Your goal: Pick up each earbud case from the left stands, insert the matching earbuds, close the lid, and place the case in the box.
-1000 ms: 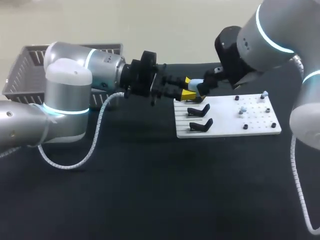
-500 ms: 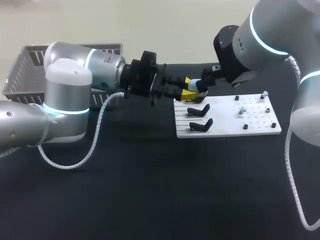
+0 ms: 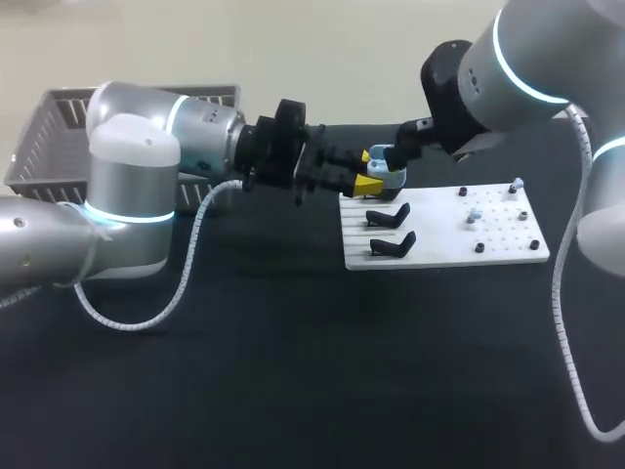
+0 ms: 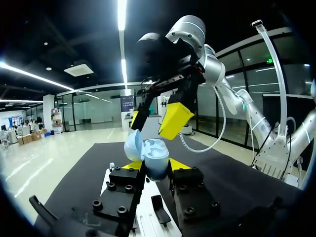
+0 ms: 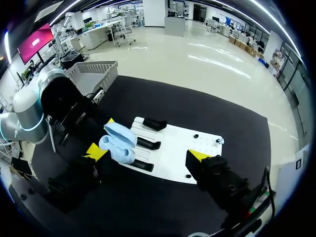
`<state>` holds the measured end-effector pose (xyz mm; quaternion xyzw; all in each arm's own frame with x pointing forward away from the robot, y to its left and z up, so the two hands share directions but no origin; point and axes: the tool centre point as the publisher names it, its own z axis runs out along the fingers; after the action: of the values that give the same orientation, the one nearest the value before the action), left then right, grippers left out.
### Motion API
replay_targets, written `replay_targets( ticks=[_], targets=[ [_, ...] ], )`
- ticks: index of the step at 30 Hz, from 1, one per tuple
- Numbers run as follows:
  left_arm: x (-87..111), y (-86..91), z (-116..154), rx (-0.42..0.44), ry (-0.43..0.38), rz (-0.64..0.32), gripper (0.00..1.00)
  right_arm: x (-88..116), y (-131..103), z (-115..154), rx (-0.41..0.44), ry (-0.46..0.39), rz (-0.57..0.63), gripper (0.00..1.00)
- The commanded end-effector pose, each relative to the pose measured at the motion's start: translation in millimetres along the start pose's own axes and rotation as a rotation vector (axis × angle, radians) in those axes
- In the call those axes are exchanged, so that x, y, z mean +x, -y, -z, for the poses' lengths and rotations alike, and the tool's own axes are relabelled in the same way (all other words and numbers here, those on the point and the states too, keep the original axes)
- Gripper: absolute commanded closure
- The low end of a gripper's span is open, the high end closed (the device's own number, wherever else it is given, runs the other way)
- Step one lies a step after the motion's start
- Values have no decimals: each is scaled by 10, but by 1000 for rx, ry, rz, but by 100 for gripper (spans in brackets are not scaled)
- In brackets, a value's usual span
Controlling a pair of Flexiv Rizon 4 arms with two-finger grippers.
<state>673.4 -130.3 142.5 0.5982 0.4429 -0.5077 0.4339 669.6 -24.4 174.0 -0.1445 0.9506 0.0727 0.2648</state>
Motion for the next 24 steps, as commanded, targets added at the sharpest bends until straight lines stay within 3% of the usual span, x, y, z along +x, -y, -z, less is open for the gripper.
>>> replay_targets(
  ticks=[1,10,24],
  targets=[
    [4,0,-1,-2,0,-1,100,56,22,70,7,52,-2,0],
    [4,0,-1,-2,0,-1,100,136,226,221,86,122,34,0],
    [4,0,-1,-2,0,-1,100,229,986,200,196,-35,26,0]
  ],
)
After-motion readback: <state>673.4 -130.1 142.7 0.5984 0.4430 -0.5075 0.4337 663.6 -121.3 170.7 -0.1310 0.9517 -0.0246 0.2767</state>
